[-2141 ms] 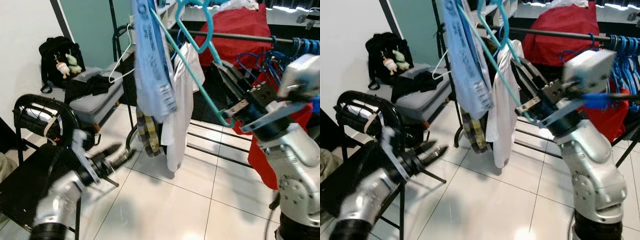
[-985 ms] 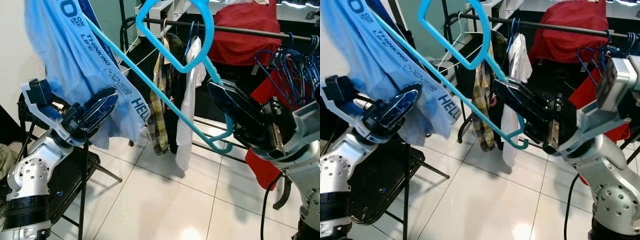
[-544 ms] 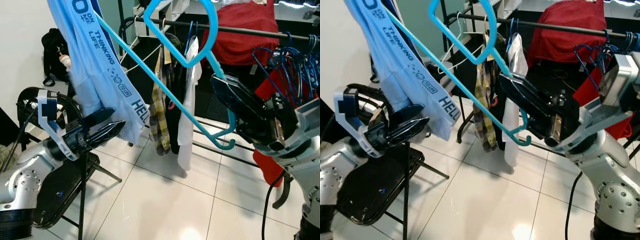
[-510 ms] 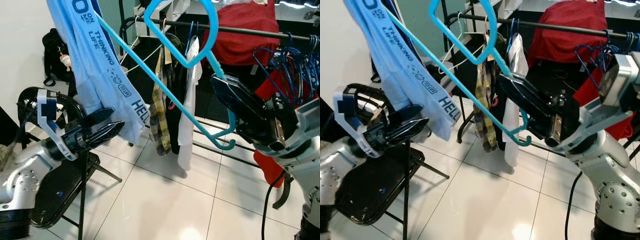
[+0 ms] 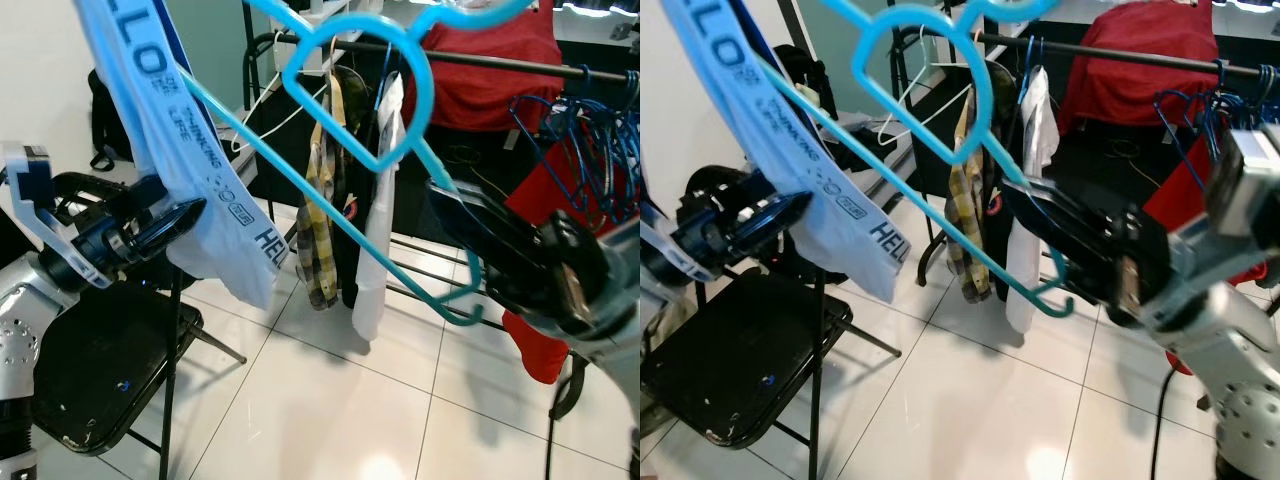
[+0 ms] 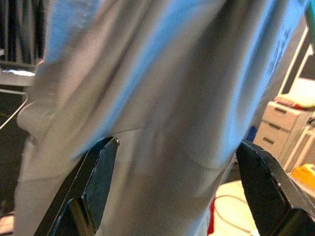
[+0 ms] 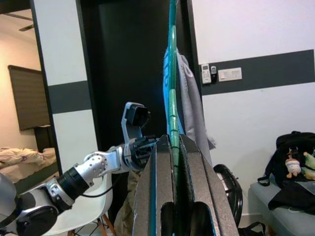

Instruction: Hang hanger

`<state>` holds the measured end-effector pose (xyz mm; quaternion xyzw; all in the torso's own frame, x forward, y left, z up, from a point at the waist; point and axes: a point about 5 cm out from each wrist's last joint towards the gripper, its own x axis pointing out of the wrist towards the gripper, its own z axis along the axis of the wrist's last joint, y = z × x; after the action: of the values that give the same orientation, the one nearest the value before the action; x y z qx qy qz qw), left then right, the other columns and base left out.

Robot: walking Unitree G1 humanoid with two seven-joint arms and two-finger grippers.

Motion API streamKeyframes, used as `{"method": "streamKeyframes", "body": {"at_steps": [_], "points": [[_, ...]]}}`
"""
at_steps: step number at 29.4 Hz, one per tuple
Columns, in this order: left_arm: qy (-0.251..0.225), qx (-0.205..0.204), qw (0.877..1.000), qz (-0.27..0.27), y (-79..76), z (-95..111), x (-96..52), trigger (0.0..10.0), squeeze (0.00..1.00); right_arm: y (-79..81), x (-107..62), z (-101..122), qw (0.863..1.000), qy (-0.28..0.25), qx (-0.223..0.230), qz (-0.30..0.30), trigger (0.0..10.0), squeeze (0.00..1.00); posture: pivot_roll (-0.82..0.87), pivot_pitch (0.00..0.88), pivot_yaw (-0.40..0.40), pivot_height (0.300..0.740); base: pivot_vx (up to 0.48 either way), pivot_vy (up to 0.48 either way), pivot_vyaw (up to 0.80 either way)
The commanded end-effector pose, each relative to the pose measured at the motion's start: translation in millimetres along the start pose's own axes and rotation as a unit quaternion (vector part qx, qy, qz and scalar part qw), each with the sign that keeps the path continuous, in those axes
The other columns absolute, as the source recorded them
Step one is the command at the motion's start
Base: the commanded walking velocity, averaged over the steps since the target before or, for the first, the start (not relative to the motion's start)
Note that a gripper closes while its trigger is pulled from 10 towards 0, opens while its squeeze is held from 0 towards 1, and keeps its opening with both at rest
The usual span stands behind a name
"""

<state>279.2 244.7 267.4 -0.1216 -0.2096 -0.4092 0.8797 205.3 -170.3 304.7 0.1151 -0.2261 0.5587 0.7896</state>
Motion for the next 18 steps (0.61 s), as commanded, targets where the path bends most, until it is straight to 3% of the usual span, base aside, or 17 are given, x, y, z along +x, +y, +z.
{"method": "streamKeyframes", "body": {"at_steps": [1, 11, 18], "points": [[-0.020, -0.007, 1.000, -0.015, -2.8, 6, 0.9, 10.0, 0.00, 6.5, -0.3, 4, 1.000, -0.002, -0.003, 0.017, 10.0, 0.00, -0.08, 0.104, 0.074, 0.740, 0.000, 0.000, 0.00], [-0.043, -0.032, 0.997, -0.056, -12.8, 11, 7.5, 10.0, 0.00, 12.9, -1.3, 2, 0.999, 0.006, 0.008, 0.037, 10.0, 0.00, -0.08, 0.104, 0.077, 0.740, 0.000, 0.000, 0.00], [-0.066, -0.074, 0.991, -0.094, -29.4, 2, 22.8, 10.0, 0.00, 18.3, 1.8, -1, 0.998, 0.005, 0.021, 0.054, 10.0, 0.00, -0.08, 0.104, 0.076, 0.740, 0.000, 0.000, 0.00]]}}
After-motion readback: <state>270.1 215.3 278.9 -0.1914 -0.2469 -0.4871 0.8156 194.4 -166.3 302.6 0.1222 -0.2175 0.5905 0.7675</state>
